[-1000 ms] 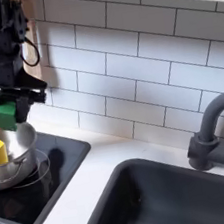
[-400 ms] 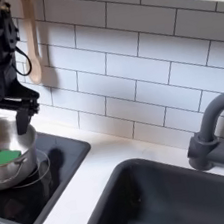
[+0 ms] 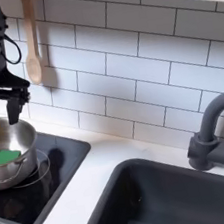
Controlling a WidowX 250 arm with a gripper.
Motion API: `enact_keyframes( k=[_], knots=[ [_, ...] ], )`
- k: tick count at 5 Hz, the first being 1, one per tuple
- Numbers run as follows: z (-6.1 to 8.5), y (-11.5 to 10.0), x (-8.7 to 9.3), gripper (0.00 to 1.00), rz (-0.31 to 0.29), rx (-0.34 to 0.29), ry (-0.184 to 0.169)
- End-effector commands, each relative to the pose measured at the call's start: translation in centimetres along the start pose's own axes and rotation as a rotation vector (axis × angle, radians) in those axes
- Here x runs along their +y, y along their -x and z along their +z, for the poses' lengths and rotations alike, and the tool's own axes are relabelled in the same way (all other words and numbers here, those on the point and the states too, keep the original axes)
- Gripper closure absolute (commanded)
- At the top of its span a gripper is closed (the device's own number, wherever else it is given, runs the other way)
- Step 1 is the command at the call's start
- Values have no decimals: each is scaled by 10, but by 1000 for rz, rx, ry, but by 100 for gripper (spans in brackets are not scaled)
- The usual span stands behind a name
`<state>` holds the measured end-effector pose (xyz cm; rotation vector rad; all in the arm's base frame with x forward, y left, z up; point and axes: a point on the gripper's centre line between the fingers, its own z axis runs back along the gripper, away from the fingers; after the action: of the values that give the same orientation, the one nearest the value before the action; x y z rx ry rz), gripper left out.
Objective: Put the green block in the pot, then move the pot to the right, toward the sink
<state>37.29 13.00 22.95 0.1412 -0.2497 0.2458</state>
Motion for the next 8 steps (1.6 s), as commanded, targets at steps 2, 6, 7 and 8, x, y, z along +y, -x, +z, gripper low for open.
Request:
enact_keyframes(
  k=[2,6,7,8],
  knots=[
    [-12,6,11,0,59,38,-10],
    [-11,18,52,0,198,78,-88],
    [-13,22,54,0,207,88,-86],
    [-21,30,54,0,222,119,-81]
  ],
)
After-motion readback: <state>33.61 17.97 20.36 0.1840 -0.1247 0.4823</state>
